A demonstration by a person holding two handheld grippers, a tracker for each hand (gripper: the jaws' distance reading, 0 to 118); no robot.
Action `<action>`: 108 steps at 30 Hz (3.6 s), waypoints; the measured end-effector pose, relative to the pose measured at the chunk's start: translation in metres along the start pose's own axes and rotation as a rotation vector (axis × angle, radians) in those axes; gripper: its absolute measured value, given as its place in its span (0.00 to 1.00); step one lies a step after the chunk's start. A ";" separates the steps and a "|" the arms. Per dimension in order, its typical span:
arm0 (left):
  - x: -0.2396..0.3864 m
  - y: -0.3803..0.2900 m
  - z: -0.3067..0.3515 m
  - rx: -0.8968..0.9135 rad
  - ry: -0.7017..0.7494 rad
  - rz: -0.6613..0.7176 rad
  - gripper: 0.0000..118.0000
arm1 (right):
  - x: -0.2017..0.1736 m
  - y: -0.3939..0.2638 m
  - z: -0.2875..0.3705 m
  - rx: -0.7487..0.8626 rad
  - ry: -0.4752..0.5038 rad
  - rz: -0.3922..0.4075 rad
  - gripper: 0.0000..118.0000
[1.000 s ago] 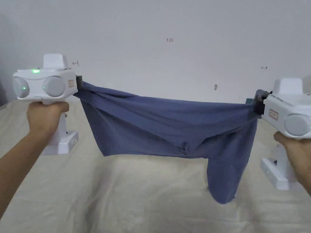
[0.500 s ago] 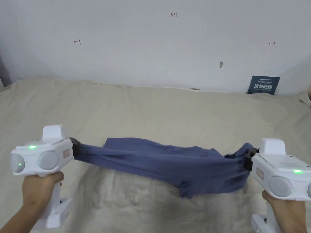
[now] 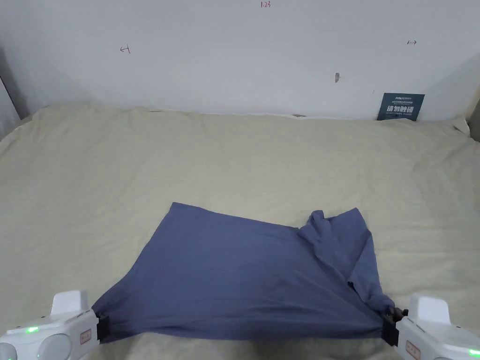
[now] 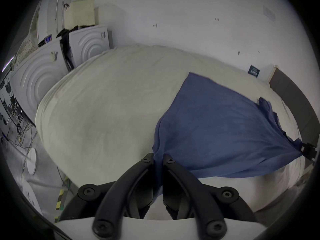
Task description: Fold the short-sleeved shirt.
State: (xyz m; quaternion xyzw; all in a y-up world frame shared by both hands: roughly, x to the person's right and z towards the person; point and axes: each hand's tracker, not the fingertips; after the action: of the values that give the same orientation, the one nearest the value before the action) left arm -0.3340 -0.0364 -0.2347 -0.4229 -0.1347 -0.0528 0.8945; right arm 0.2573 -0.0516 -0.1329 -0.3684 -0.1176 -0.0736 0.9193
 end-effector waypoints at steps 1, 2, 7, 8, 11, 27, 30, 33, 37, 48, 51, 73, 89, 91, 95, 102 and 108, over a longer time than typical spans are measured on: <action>0.000 -0.008 -0.001 -0.018 0.005 -0.008 0.08 | 0.000 -0.012 0.002 -0.030 0.001 -0.005 0.06; 0.000 -0.013 -0.003 -0.034 0.008 -0.015 0.08 | 0.000 -0.022 0.002 -0.052 0.001 -0.005 0.06; 0.004 -0.027 -0.016 -0.104 0.031 -0.046 0.08 | 0.000 -0.053 -0.011 -0.173 -0.004 -0.026 0.06; 0.003 -0.028 -0.020 -0.114 0.031 -0.052 0.08 | 0.002 -0.056 -0.013 -0.179 -0.001 -0.039 0.06; 0.002 -0.028 -0.022 -0.118 0.026 -0.036 0.08 | 0.003 -0.058 -0.016 -0.183 0.005 -0.080 0.07; 0.046 0.070 0.084 0.466 -0.132 -0.002 0.99 | -0.034 0.071 0.106 0.394 0.009 -0.003 0.80; 0.065 0.084 0.104 0.596 -0.119 -0.028 0.98 | -0.048 0.084 0.128 0.504 -0.023 0.028 0.81; 0.080 0.089 0.115 0.692 -0.107 -0.038 0.96 | -0.058 0.091 0.141 0.588 -0.071 0.069 0.80; 0.096 0.087 0.124 0.795 -0.110 -0.061 0.69 | -0.068 0.093 0.150 0.647 -0.104 0.120 0.64; 0.099 0.113 0.093 0.707 -0.185 -0.091 0.00 | -0.064 0.100 0.140 0.663 -0.111 0.096 0.01; 0.091 0.146 0.064 0.565 -0.238 -0.135 0.00 | -0.061 0.106 0.127 0.643 -0.119 0.095 0.01; 0.019 0.296 -0.258 -0.077 -0.185 -0.246 0.88 | -0.040 0.140 -0.041 0.422 -0.239 0.068 0.01; 0.038 0.268 -0.213 0.013 -0.275 -0.183 0.03 | -0.004 0.151 -0.152 -0.044 -0.172 -0.074 0.86; 0.040 0.270 -0.196 0.034 -0.285 -0.186 0.03 | -0.002 0.150 -0.172 -0.117 -0.185 -0.074 0.85; 0.043 0.274 -0.177 0.057 -0.305 -0.205 0.03 | 0.000 0.140 -0.207 -0.245 -0.185 -0.060 0.75; 0.042 0.270 -0.154 0.075 -0.285 -0.182 0.03 | -0.015 0.125 -0.213 -0.261 -0.155 0.011 0.22; 0.040 0.261 -0.111 0.145 -0.262 -0.157 0.03 | -0.022 0.135 -0.159 -0.136 -0.160 0.036 0.05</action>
State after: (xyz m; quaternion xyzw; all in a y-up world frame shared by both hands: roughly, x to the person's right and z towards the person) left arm -0.2195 0.0449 -0.4844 -0.3488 -0.2862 -0.0569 0.8906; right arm 0.2920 -0.0638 -0.3391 -0.4365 -0.1785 -0.0352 0.8811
